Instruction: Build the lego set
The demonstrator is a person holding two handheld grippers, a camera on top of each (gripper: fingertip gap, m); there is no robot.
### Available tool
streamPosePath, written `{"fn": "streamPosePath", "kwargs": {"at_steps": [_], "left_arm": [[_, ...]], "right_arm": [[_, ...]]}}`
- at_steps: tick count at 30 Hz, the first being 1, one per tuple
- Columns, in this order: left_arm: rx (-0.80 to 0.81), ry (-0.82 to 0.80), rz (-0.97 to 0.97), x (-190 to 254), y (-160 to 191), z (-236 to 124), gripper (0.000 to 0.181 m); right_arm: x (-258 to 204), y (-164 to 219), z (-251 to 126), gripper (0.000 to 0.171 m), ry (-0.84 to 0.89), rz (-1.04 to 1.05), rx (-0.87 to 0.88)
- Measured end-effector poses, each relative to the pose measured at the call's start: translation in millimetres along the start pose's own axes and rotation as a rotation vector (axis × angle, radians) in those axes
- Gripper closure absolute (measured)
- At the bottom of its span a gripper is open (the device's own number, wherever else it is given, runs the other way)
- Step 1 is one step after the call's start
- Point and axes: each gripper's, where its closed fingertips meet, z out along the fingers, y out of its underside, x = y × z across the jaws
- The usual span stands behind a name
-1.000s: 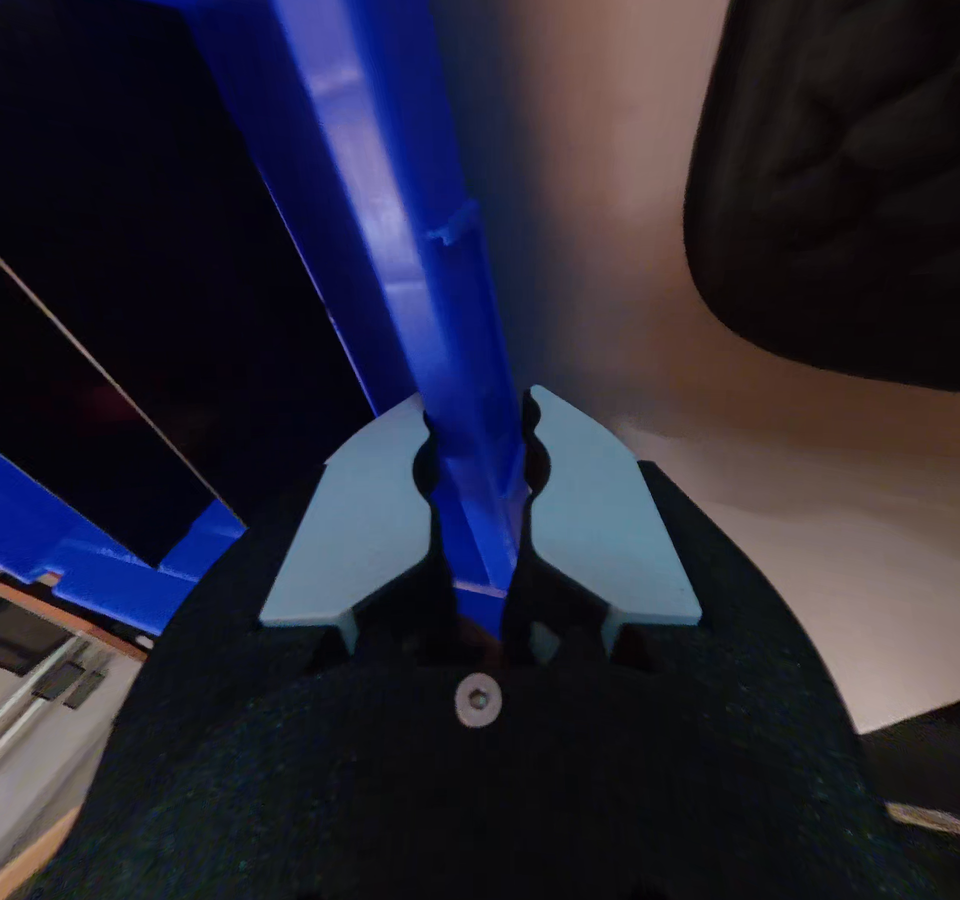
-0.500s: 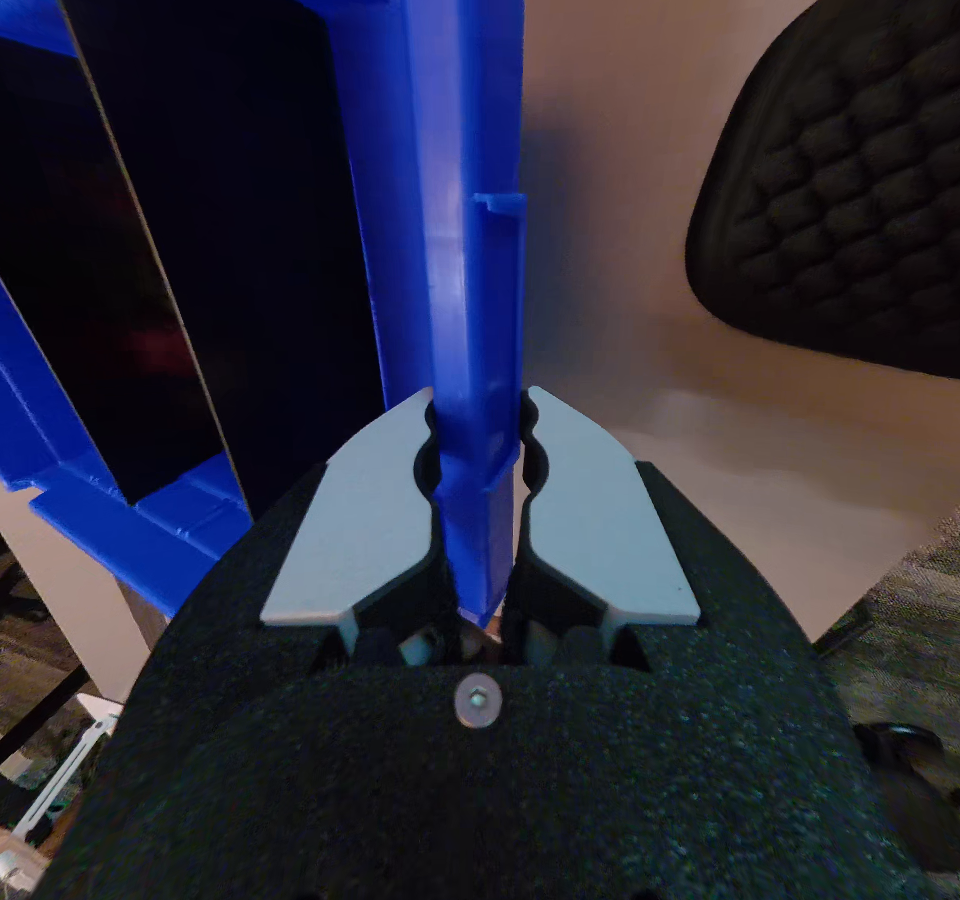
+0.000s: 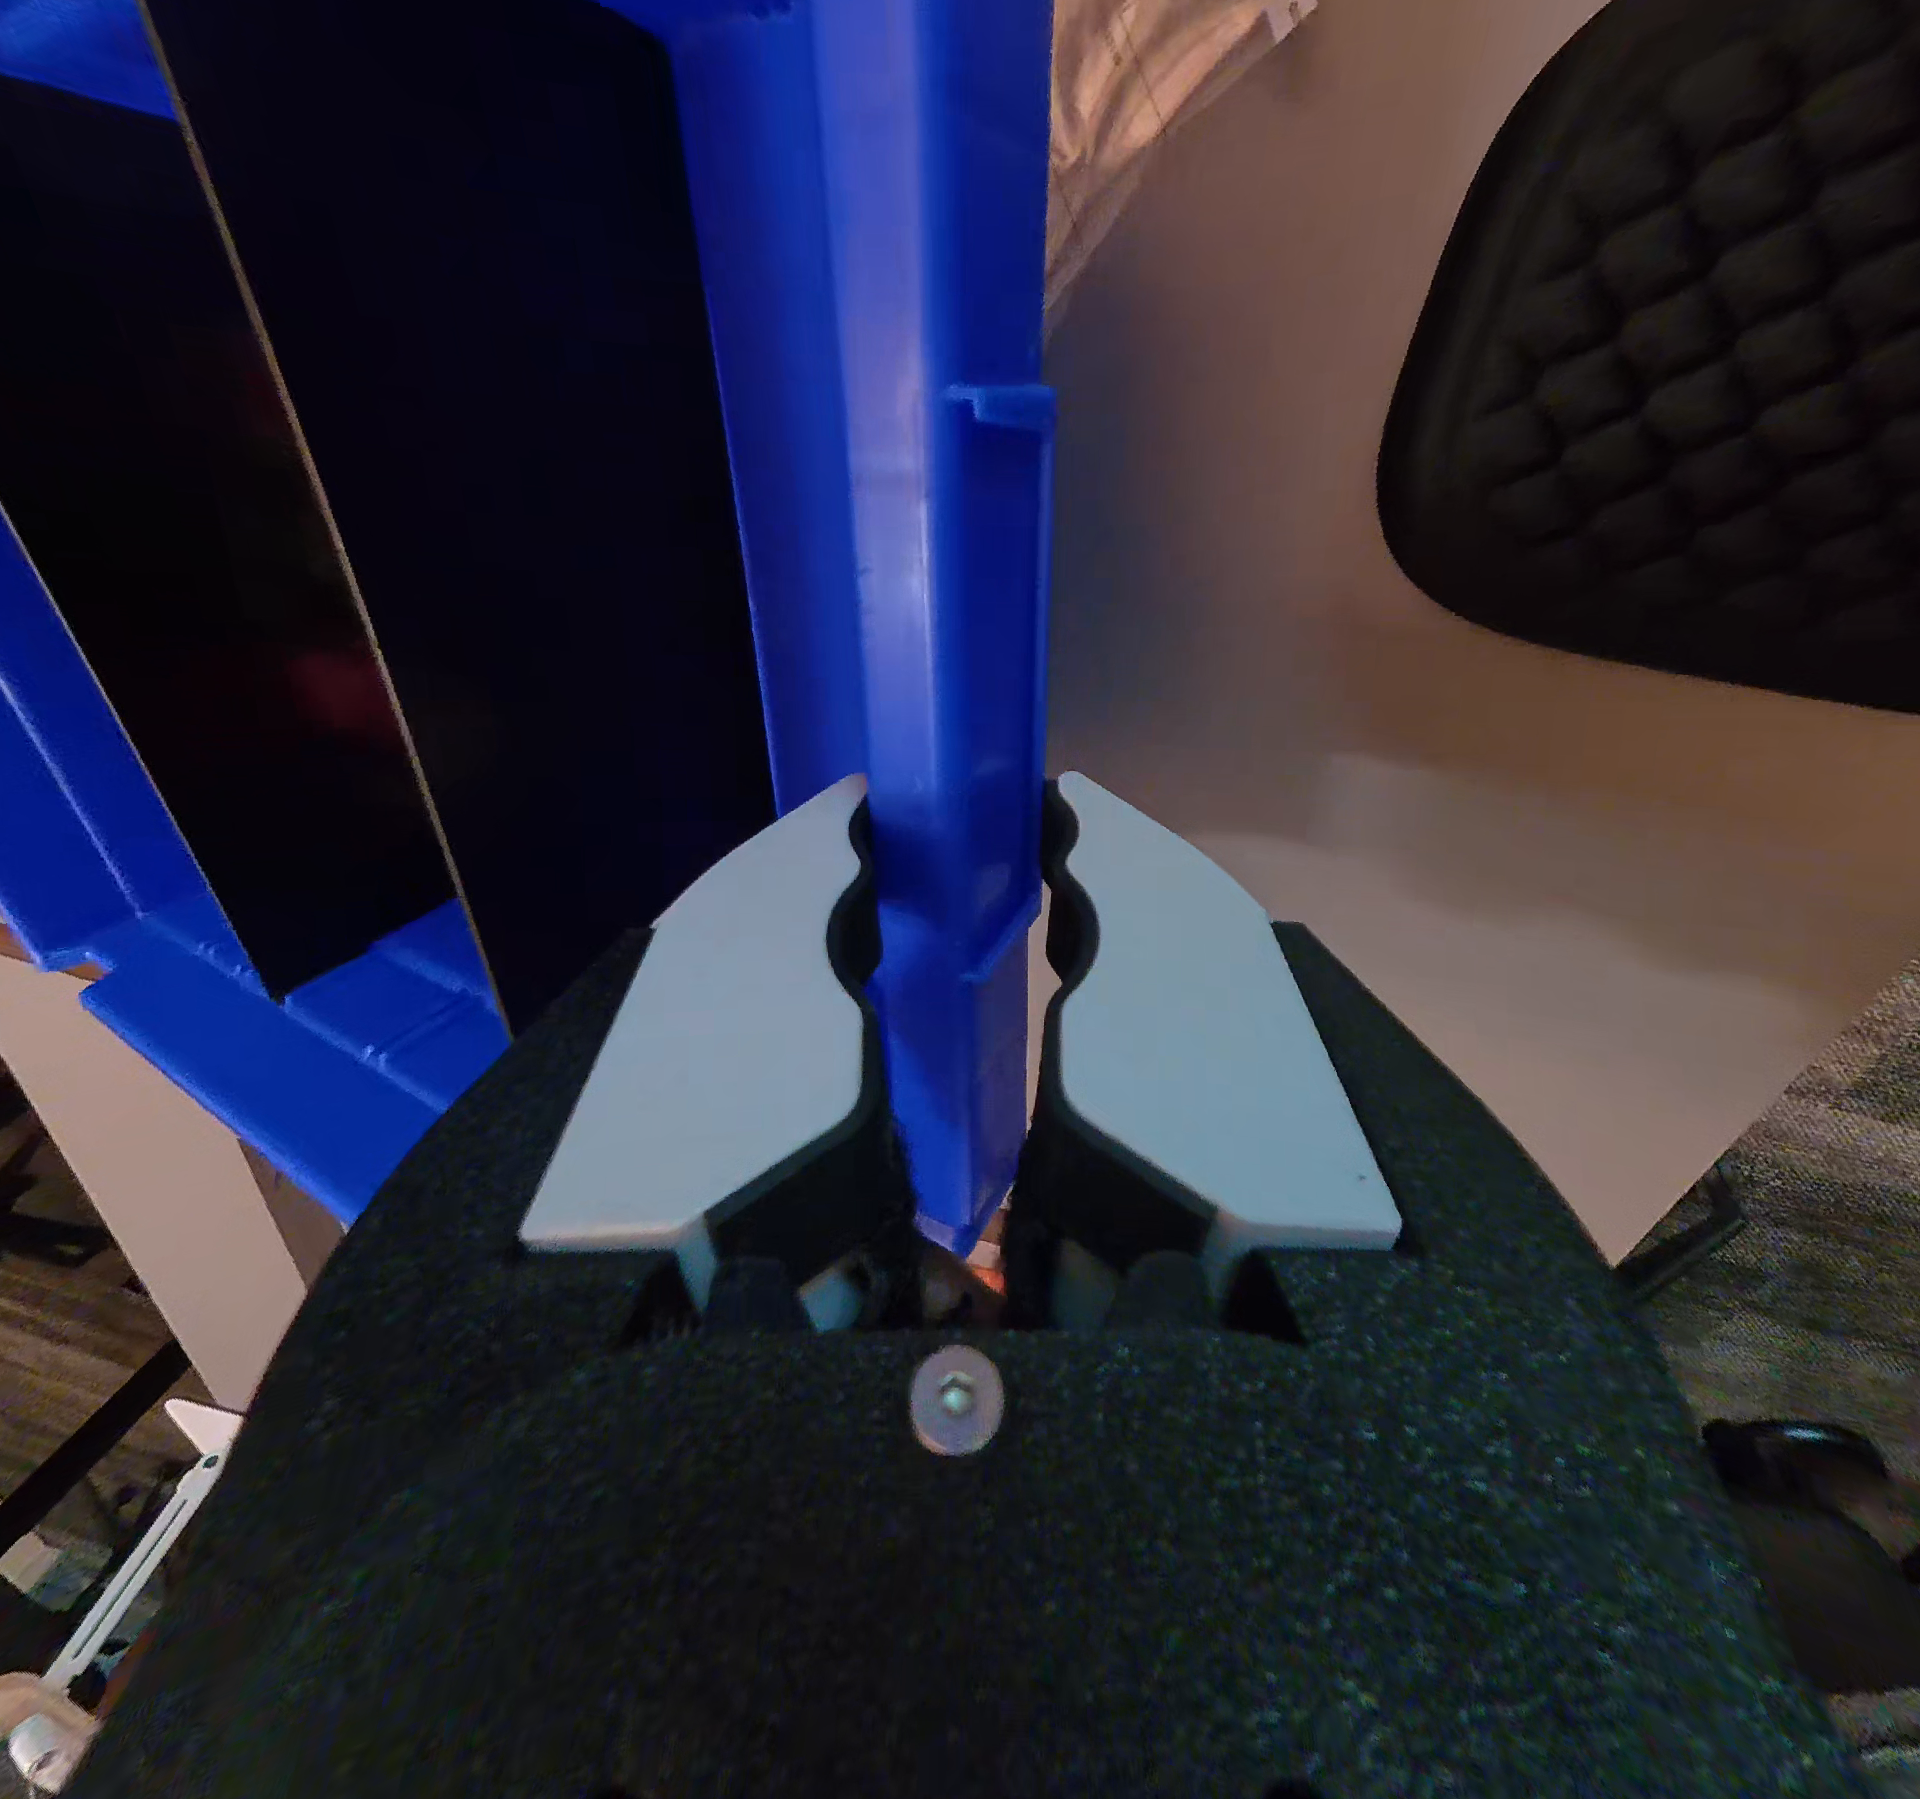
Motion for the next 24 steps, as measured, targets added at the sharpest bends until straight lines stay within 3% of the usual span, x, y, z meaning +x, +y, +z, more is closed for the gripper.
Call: {"fn": "streamPosePath", "kwargs": {"at_steps": [2, 4, 8, 11, 13, 15, 20, 22, 24], "left_arm": [[0.009, 0.005, -0.007, -1.6, -1.2, -1.3, 0.154], [0.01, 0.008, -0.009, -2.5, -2.2, -1.9, 0.154], [0.004, 0.012, -0.009, -4.2, -3.0, -3.3, 0.154], [0.002, 0.013, -0.011, -5.4, -2.9, -4.1, 0.154], [0.0, 0.012, -0.007, -5.6, -2.9, -4.2, 0.154], [0.006, 0.014, -0.005, -5.7, -4.1, -3.8, 0.154], [0.024, 0.031, -0.013, -8.1, -7.3, -5.5, 0.154], [0.021, 0.032, -0.016, -9.7, -7.6, -6.3, 0.154], [0.013, 0.031, -0.016, -10.2, -7.6, -6.5, 0.154]], "right_arm": [[-17.7, 4.3, 20.5, 0.135, -0.162, 0.172, -0.055], [-30.8, -18.4, 26.4, 0.13, -0.349, 0.397, 0.024], [-50.1, -68.5, 28.1, 0.132, -0.493, 0.435, 0.171], [-45.3, -82.0, 20.8, 0.137, -0.402, 0.387, 0.222], [-30.3, -62.1, 24.6, 0.145, -0.261, 0.334, 0.138], [-27.4, -47.8, 35.3, 0.146, -0.224, 0.349, 0.061], [-54.4, -80.9, 68.2, 0.153, -0.346, 0.469, 0.095], [-73.2, -115.9, 65.6, 0.15, -0.456, 0.48, 0.179], [-71.0, -134.1, 55.3, 0.15, -0.444, 0.471, 0.228]]}}
